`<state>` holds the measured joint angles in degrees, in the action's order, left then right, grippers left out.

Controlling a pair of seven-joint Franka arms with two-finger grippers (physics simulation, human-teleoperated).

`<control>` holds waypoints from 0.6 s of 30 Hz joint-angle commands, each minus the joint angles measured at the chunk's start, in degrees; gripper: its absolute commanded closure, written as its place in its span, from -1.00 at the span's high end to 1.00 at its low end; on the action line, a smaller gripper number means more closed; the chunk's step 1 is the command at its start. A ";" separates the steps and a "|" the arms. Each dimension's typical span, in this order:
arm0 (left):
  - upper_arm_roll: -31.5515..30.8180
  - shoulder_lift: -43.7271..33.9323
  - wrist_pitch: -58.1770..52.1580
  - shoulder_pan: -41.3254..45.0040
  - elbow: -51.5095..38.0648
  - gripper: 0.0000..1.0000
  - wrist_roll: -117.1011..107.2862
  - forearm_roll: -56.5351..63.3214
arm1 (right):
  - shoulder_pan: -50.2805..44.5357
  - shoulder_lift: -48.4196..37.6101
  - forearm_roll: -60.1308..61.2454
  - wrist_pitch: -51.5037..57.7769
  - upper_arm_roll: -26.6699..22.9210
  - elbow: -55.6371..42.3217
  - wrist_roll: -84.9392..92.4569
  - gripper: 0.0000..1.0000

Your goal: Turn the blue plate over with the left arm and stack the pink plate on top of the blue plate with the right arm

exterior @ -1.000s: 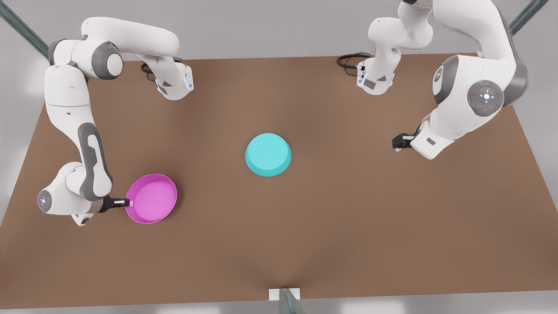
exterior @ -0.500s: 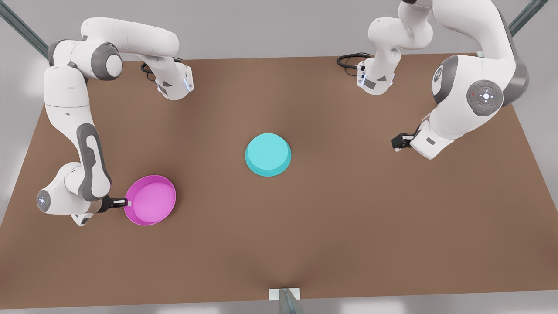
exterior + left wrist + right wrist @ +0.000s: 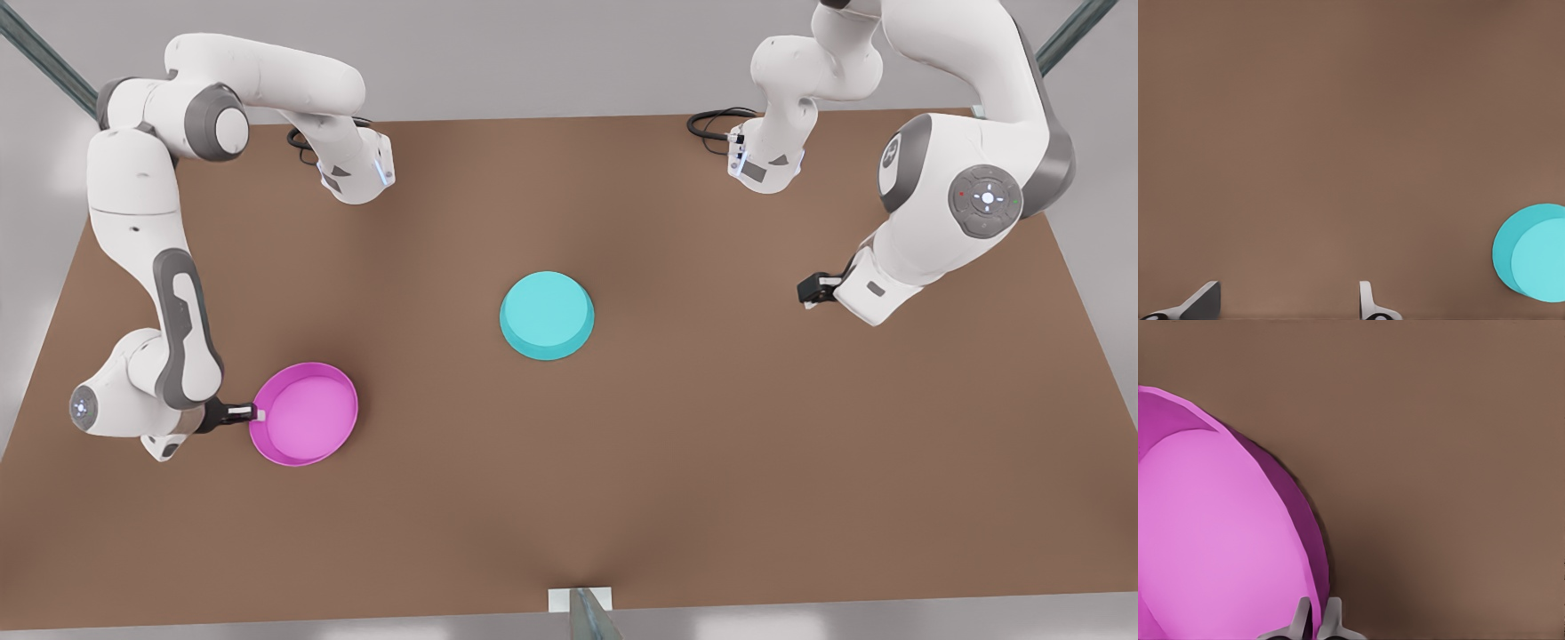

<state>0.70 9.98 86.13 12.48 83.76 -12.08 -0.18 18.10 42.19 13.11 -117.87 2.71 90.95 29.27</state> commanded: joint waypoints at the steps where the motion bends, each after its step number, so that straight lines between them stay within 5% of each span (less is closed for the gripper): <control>1: 0.00 0.04 0.00 0.01 0.00 1.00 0.04 0.00 | 0.00 -0.01 -0.54 -0.08 0.01 0.01 -0.26 -0.57; 13: -0.18 0.04 0.00 0.01 0.00 1.00 0.04 0.53 | -0.61 -3.96 0.86 5.01 0.19 0.19 0.35 -0.57; 18: -0.18 0.04 -0.09 0.01 0.00 1.00 0.04 0.53 | -8.95 -8.27 0.95 10.72 0.28 0.36 0.26 -0.57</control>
<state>0.53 10.11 86.04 12.56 83.76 -12.04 0.32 7.22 33.31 14.39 -106.77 2.98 91.28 29.60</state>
